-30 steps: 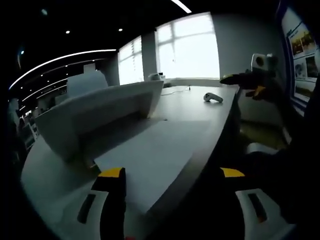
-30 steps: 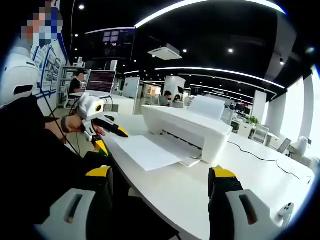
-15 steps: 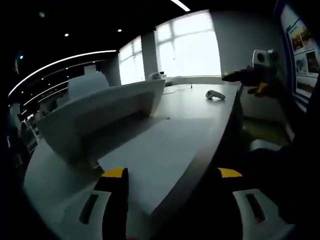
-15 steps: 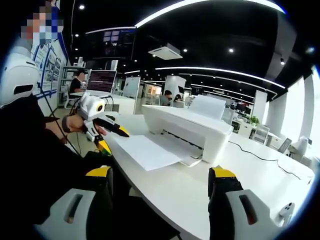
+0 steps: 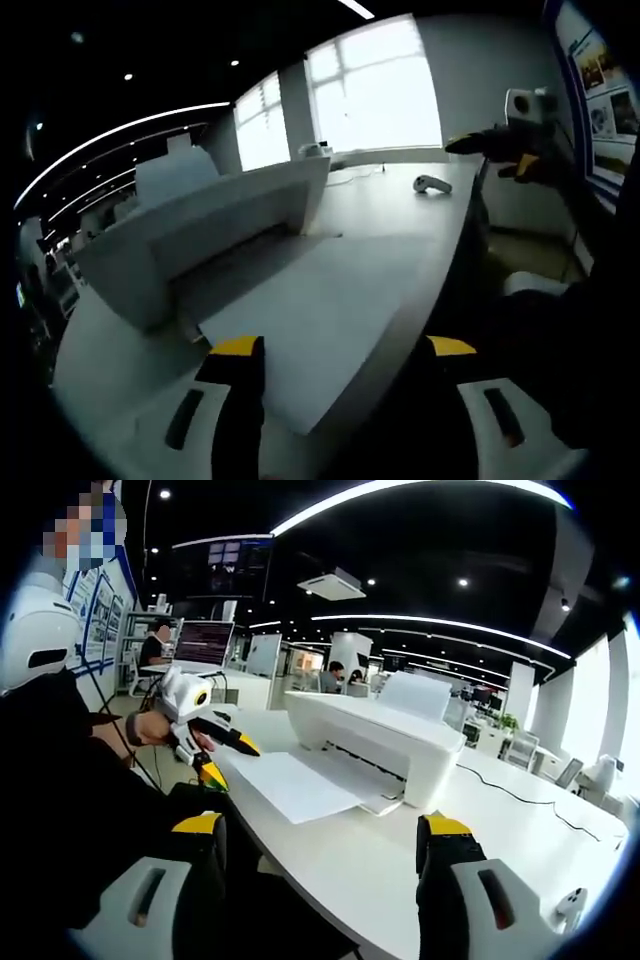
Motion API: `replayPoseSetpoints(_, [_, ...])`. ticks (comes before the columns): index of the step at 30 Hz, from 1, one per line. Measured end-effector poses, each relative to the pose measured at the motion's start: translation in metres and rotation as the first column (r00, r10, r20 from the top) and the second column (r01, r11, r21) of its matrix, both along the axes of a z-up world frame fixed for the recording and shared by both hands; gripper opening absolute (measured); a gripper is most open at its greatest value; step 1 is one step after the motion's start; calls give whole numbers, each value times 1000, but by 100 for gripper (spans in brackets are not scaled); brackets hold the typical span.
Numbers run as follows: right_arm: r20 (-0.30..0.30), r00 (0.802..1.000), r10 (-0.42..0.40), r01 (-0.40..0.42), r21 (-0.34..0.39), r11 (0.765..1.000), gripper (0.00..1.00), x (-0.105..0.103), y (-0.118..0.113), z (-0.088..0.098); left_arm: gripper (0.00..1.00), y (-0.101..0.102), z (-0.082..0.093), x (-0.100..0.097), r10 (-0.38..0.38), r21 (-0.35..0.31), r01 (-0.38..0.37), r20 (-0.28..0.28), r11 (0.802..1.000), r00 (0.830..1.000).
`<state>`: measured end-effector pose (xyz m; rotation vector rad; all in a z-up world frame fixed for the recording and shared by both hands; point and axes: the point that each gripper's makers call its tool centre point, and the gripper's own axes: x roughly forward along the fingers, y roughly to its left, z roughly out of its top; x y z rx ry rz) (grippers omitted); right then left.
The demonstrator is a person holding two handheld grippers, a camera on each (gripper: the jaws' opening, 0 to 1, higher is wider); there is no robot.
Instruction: Remove the paper from the printer output slot and place it on top of the printer
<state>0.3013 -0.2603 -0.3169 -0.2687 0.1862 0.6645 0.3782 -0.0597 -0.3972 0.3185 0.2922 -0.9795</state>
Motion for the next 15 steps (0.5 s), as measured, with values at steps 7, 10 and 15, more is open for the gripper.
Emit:
replayPoseSetpoints(7, [0,1000,-1,1,4,1000,73,1,-1,0,65,0,1,1,6,-2,-6,4,1000,1000])
replayPoseSetpoints(10, [1,1000,0,0,6,1000,73,1,-1,0,64,-1,2,1,6,-2,-6,8,1000,1000])
replayPoseSetpoints(15, [3,1000,-3,3,7,1000,73,1,-1,0,59,-2,3,0,-8,1,8,33,1000,999])
